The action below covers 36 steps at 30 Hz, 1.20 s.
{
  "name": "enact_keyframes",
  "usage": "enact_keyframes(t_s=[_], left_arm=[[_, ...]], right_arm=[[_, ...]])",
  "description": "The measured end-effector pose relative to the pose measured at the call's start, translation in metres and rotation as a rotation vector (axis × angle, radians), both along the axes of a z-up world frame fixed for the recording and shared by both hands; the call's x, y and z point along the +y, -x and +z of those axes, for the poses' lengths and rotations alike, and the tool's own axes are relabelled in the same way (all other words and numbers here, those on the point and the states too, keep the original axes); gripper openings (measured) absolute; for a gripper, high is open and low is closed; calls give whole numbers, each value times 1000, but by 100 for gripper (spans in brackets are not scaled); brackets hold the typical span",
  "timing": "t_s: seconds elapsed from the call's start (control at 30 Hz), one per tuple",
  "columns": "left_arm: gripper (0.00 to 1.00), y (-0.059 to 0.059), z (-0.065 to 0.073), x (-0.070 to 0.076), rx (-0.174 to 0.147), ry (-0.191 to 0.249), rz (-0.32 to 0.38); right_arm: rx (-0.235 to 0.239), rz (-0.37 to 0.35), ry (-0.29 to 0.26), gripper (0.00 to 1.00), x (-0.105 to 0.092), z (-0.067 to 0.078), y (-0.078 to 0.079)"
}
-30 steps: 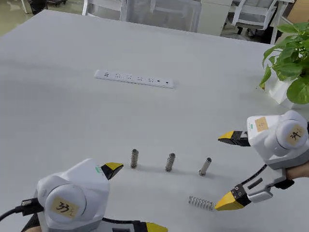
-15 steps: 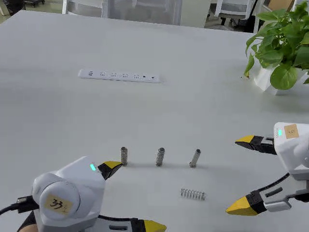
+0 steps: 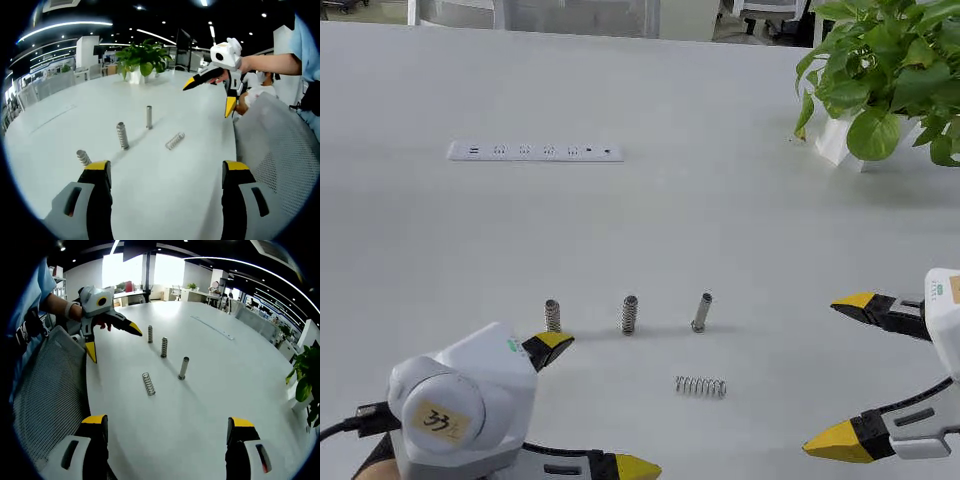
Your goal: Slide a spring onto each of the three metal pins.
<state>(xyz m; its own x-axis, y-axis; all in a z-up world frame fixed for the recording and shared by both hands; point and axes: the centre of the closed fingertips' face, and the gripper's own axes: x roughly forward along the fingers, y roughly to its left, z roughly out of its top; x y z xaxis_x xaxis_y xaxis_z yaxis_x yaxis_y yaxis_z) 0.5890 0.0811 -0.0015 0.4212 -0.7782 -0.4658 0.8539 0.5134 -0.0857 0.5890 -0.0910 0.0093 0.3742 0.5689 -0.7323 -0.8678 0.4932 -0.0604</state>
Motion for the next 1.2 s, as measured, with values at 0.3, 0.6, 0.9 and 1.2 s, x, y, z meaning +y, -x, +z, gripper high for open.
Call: enact_keyframes(t_s=[0.3,0.6,0.9,1.2], left_arm=[[89,-1,-5,-15,3,-6,-50],[82,-4,-11,-32,-21,-25,-121],[70,-9,-21,-48,-33,-50,-191],[51,-17,-32,-58,-34,-61,-218]], right_arm=[[11,-69,-23,99,-15,-3,16],[3,-98,-43,99,-19,2,22],[5,-123,-54,99,-25,1,29],[21,-164,-67,99,-33,-3,38]])
